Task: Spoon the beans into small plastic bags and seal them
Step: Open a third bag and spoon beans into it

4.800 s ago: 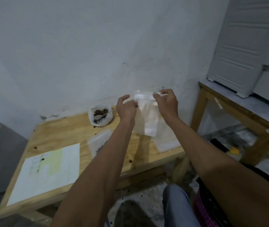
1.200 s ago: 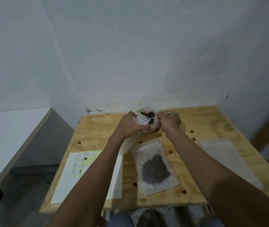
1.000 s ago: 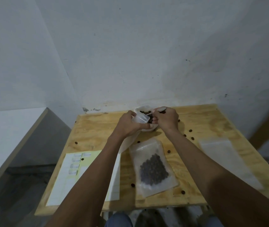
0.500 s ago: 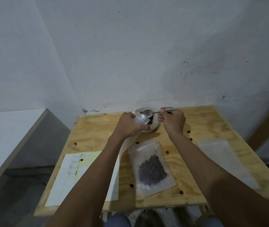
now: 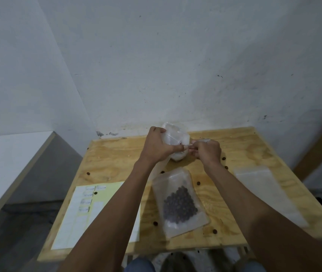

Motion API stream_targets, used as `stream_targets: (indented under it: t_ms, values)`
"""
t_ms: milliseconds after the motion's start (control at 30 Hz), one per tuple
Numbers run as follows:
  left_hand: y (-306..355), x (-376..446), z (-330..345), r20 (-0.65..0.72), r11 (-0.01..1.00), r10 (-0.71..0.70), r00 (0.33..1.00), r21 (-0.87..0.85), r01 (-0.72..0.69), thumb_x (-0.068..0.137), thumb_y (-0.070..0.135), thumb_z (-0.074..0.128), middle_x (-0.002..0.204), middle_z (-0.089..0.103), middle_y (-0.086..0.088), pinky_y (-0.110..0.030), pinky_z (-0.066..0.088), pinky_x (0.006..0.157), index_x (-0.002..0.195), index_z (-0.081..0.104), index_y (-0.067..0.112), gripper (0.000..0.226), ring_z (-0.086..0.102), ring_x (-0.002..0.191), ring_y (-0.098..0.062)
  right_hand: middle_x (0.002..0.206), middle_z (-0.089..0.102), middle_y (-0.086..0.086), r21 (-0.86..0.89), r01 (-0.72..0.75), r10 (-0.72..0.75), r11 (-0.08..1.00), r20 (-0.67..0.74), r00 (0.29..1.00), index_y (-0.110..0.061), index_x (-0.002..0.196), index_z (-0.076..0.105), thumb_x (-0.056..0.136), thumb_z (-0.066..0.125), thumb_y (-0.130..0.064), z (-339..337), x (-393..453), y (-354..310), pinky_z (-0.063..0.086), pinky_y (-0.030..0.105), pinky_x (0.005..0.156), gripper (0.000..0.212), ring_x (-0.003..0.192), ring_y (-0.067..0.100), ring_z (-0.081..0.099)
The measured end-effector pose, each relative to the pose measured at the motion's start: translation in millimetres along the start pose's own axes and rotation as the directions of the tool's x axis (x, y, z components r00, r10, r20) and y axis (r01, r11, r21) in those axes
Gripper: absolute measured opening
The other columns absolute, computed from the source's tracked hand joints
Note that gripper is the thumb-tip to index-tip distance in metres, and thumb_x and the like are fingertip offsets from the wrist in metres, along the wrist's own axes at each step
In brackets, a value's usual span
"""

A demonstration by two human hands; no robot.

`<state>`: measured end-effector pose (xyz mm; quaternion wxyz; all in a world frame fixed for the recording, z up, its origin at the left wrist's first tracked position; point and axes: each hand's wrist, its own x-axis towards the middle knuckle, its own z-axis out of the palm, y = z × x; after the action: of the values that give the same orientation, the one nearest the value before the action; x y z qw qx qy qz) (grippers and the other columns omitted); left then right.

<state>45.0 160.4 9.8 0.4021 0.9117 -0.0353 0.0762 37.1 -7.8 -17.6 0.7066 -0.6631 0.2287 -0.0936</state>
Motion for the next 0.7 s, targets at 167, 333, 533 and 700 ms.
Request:
stream_targets:
  t_ms: [167, 333, 533, 700]
  values:
    - [-10.4, -5.5, -4.3, 0.05, 0.999, 0.016, 0.999, 0.044, -0.018, 0.063, 0.05, 0.092, 0.134, 0.045, -0.001, -0.022, 0.037, 0.086, 0.14, 0.047, 0.007, 0.1, 0.044, 0.108, -0.007, 0.076, 0.074, 0.021, 0.133, -0.102, 0.105, 0.986, -0.017, 0.994, 0.006, 0.092, 0.071, 0.09, 0.064, 0.003, -1.9, 1.8, -1.1, 0.059, 0.026, 0.052, 0.008, 0.058, 0.024, 0.072]
    - [-20.7, -16.4, -10.1, 0.057, 0.995, 0.031, 0.998, 0.097, -0.037, 0.055, 0.057, 0.093, 0.134, 0.043, -0.001, -0.032, 0.046, 0.092, 0.14, 0.045, 0.011, 0.108, 0.049, 0.119, -0.018, 0.076, 0.073, 0.021, 0.185, -0.081, 0.087, 0.979, -0.024, 0.996, 0.012, 0.096, 0.071, 0.091, 0.064, 0.003, -1.3, -1.6, -7.9, 0.056, 0.022, 0.049, 0.012, 0.052, 0.02, 0.07]
    - [-19.5, -27.1, -14.2, 0.012, 0.963, 0.033, 0.999, 0.266, -0.035, 0.05, 0.079, 0.082, 0.133, 0.049, -0.004, -0.042, 0.052, 0.091, 0.142, 0.041, 0.012, 0.121, 0.051, 0.119, -0.023, 0.073, 0.071, 0.02, 0.264, -0.045, 0.053, 0.963, -0.024, 0.998, 0.015, 0.098, 0.069, 0.09, 0.062, 0.005, -4.8, -4.3, -26.7, 0.06, 0.03, 0.057, 0.015, 0.057, 0.026, 0.07]
    - [-16.2, -29.5, -14.6, -0.009, 0.96, 0.013, 1.0, 0.278, -0.01, 0.049, 0.081, 0.08, 0.132, 0.051, -0.003, -0.039, 0.051, 0.087, 0.138, 0.043, 0.011, 0.12, 0.051, 0.119, -0.023, 0.072, 0.071, 0.019, 0.272, -0.006, 0.002, 0.962, 0.015, 1.0, 0.012, 0.094, 0.07, 0.089, 0.063, 0.004, -8.4, -12.3, -42.2, 0.059, 0.027, 0.054, 0.012, 0.057, 0.026, 0.069]
